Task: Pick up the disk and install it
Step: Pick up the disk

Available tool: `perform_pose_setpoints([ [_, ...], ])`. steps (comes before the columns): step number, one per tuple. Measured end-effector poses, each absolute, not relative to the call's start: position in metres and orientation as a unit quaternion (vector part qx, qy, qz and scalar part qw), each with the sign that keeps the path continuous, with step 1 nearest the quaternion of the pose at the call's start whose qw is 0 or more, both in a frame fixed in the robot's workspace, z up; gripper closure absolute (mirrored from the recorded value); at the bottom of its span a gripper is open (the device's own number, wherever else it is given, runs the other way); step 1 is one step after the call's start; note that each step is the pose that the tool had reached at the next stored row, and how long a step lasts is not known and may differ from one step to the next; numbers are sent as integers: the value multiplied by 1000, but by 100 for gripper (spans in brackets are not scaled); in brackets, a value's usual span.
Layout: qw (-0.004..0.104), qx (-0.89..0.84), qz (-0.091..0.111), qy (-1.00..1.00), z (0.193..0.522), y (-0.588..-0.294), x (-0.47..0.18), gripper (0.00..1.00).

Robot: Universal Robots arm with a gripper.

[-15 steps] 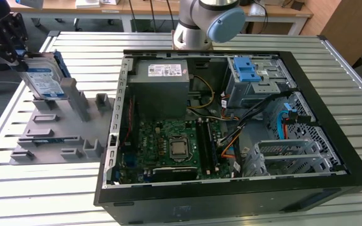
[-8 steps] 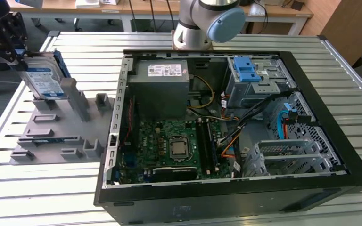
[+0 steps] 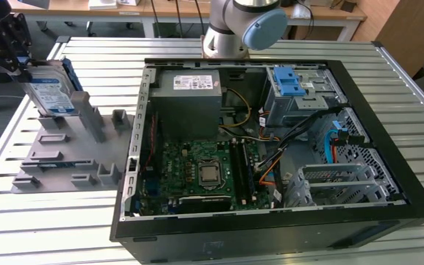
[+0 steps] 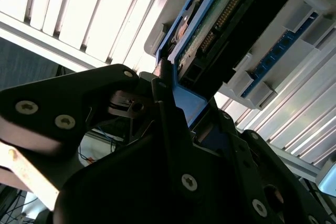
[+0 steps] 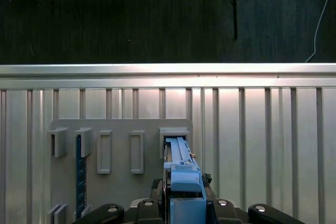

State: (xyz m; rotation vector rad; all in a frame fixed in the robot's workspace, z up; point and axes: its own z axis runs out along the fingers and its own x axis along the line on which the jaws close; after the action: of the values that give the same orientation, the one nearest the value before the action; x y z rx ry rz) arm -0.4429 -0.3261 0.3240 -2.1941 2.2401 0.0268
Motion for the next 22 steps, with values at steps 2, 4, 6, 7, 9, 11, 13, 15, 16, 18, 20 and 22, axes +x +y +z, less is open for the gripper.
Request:
perform_pose_setpoints([
  [2,3,-700,9,714,324,-326,-443,64],
  [4,3,-700,9,714,325,-326,-443,64],
  [6,3,-700,9,714,326,-326,-443,64],
  [7,3,-700,9,714,326,-326,-443,64],
  [9,3,-700,9,714,327,-326,-443,64],
  [11,3,-700,9,714,327,-326,-443,64],
  [13,3,-700,9,714,328,-326,-443,64],
  [15,3,-700,9,714,329,-326,-443,64],
  [16,3,-700,9,714,330,-326,-443,64],
  [18,3,-700,9,714,330,-326,-443,64],
  [20,3,-700,8,714,331,-326,-443,64],
  [22,3,-700,9,714,331,-326,-443,64],
])
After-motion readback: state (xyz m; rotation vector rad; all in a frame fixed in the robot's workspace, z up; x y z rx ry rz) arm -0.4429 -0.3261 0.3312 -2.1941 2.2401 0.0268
